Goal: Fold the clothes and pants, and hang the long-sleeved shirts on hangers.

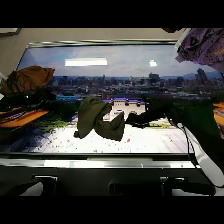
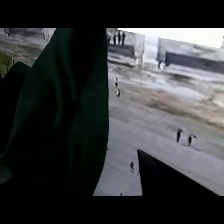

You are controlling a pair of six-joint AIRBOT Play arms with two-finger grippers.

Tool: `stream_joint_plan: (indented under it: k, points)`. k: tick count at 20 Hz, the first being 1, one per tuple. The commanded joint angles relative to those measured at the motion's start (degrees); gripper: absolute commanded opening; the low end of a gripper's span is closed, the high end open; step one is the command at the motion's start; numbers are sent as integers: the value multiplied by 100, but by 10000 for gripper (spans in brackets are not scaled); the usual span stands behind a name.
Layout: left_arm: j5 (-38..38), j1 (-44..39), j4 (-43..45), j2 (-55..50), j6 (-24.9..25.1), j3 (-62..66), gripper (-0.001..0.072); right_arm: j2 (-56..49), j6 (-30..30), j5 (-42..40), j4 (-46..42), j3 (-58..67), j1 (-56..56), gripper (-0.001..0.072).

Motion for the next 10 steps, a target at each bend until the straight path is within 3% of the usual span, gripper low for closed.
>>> stream_joint_plan:
  k: [1, 3, 7, 10]
  points:
    - [-24, 116, 4, 9, 15, 7, 544, -295, 116, 507, 254, -13, 413, 478]
    - [-24, 116, 4, 9, 15, 7, 544, -358, 199, 710, 299, -13, 509, 473]
    - [-308, 116, -61, -48, 11, 7, 543, -341, 212, 887, 278, 0, 518, 56]
    - [-527, 66, -63, -446, 74, -55, 527, -105, 229, 901, 164, -2, 435, 24]
